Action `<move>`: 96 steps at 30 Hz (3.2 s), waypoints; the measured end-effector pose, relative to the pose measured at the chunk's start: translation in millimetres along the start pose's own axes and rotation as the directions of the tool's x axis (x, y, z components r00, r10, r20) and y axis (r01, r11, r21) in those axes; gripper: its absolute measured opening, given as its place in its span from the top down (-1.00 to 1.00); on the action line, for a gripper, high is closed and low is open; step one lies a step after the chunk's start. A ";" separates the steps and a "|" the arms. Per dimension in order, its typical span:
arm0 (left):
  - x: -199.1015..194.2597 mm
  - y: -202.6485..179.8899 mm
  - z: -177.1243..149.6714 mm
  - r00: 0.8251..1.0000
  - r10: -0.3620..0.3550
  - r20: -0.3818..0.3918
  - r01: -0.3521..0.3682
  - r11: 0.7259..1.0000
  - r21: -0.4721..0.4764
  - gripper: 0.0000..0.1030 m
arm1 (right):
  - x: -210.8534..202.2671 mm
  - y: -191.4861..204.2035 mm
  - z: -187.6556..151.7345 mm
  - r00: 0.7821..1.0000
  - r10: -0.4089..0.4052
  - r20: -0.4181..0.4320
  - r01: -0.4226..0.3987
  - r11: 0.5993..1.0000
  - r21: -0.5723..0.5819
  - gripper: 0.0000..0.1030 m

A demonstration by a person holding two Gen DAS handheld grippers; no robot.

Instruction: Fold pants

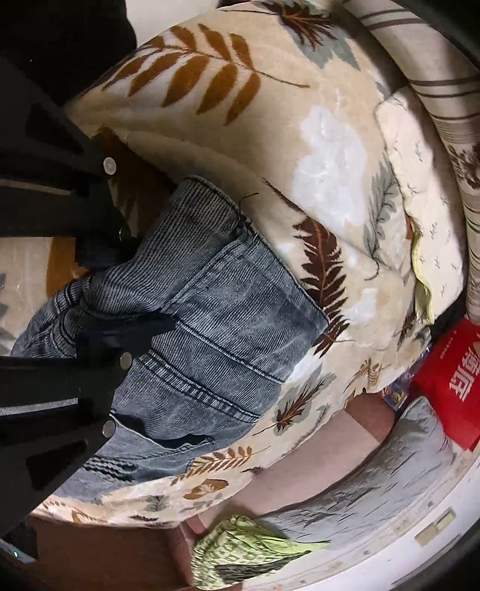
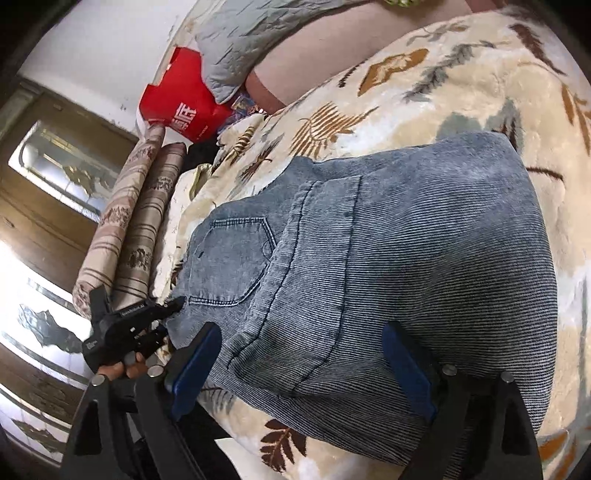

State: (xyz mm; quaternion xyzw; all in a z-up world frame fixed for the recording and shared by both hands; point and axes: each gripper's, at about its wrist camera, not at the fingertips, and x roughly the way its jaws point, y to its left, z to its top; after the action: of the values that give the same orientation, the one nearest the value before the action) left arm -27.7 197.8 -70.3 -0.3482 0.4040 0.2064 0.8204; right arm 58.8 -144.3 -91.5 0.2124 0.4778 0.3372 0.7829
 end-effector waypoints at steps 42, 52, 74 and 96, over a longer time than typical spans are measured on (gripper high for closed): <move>-13.7 -7.4 -3.7 0.998 -0.007 0.062 -0.005 0.982 0.189 0.66 | 208.5 110.7 110.5 0.933 0.145 -0.329 -0.104 0.985 0.137 -0.88; -12.2 -6.2 -3.3 0.998 -0.008 0.058 -0.003 0.982 0.187 0.66 | 231.7 123.2 106.6 0.928 0.143 -0.343 -0.106 0.987 0.122 -0.89; -18.5 -15.9 -9.0 0.993 0.025 0.111 -0.050 0.973 0.224 0.66 | 107.9 96.2 40.7 0.907 0.129 -0.401 -0.101 0.991 0.089 -0.87; -19.5 -17.7 -9.9 0.992 0.035 0.124 -0.063 0.970 0.235 0.66 | 97.3 102.6 45.5 0.906 0.080 -0.416 -0.052 0.995 0.080 -0.89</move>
State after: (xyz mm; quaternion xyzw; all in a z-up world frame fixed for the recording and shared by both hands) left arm -33.4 177.4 -51.8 -0.2243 0.3845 0.1972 0.8735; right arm 96.8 -3.7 -62.5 0.1774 0.6381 0.3849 0.6428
